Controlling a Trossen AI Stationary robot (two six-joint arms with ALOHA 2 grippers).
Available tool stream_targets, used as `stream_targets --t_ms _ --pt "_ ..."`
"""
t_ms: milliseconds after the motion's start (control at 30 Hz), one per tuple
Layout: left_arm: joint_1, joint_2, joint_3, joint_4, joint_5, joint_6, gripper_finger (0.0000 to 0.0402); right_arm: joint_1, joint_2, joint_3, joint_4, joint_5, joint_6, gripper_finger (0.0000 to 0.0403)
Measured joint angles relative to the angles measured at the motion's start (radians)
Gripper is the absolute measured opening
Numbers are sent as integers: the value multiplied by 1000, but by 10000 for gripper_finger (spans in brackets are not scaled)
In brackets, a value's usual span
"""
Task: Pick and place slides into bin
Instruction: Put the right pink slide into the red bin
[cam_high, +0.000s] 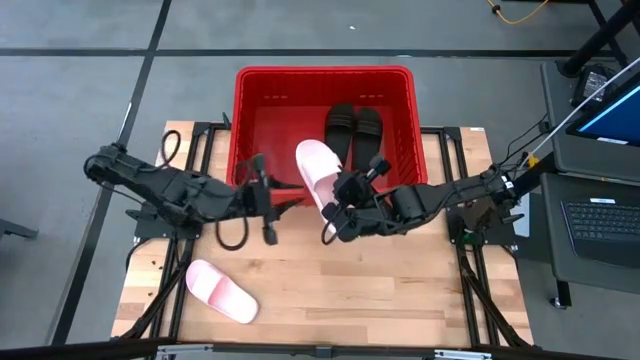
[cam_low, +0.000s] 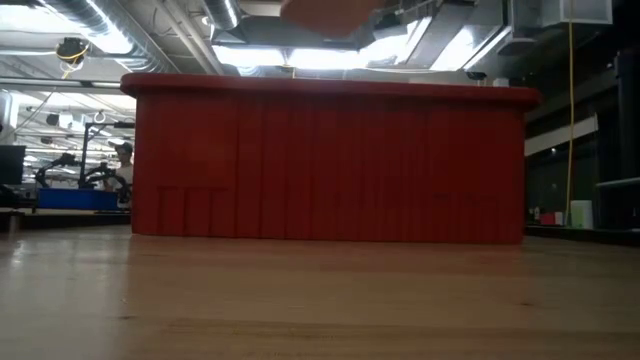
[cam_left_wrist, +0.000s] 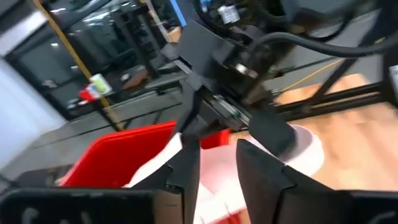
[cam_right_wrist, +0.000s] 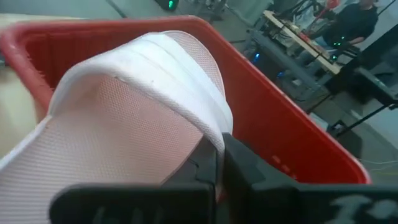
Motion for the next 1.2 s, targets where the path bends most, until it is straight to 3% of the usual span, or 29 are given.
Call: stream_targets --t_ms 233,833,1200 --pt "74 97 63 -28 2 40 135 -27 0 0 0 3 -50 12" --pt "261 198 86 -43 16 73 132 -28 -1 -1 -3 3 -86 12" --pt "285 198 86 -41 20 142 85 -29 -1 -2 -2 3 -111 12"
